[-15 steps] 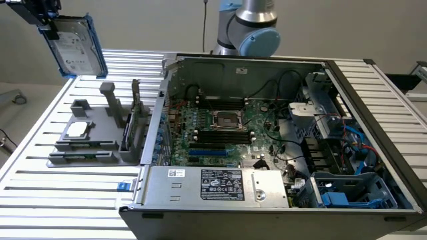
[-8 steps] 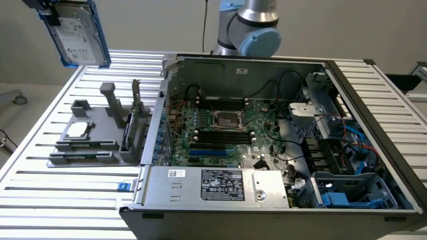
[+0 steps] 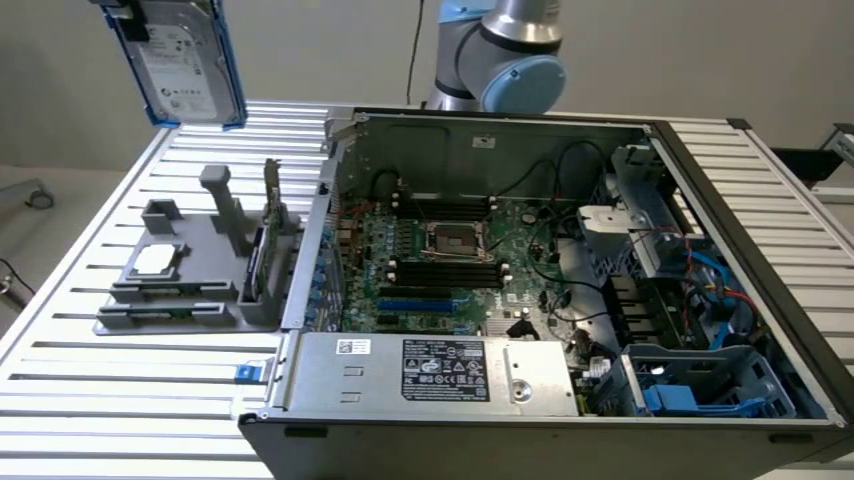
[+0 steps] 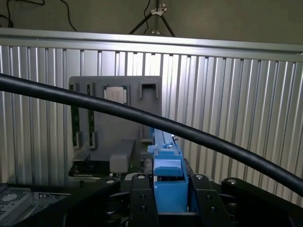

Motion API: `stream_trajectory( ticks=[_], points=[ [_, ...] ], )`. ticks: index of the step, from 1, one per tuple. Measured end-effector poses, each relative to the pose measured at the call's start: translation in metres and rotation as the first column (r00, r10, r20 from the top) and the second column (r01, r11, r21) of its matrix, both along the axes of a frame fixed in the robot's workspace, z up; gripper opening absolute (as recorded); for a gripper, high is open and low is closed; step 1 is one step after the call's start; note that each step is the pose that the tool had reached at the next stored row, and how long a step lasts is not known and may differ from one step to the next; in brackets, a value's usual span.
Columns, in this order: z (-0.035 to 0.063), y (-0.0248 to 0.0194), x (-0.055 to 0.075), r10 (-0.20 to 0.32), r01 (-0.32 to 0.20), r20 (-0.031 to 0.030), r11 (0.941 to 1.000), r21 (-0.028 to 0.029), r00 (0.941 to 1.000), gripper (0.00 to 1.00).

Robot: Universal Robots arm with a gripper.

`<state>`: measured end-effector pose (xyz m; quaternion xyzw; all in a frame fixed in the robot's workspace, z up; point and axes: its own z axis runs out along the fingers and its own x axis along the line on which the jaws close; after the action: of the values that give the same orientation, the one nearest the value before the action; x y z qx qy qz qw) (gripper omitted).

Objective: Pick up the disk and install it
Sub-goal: 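Pick up the disk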

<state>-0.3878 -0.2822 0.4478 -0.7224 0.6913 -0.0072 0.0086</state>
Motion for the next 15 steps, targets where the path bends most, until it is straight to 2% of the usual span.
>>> stream_trajectory(
  ticks=[5, 8, 15],
  points=[
    [0.0010, -0.0039, 0.023, 0.000, 0.000, 0.0000, 1.0000, 0.0005, 1.0000, 0.33],
    [0.0025, -0.0072, 0.036, 0.000, 0.000, 0.0000, 1.0000, 0.0028, 1.0000, 0.33],
    [0.0193, -0.0156, 0.068, 0.000, 0.000, -0.0003, 1.0000, 0.0038, 1.0000, 0.33]
  ],
)
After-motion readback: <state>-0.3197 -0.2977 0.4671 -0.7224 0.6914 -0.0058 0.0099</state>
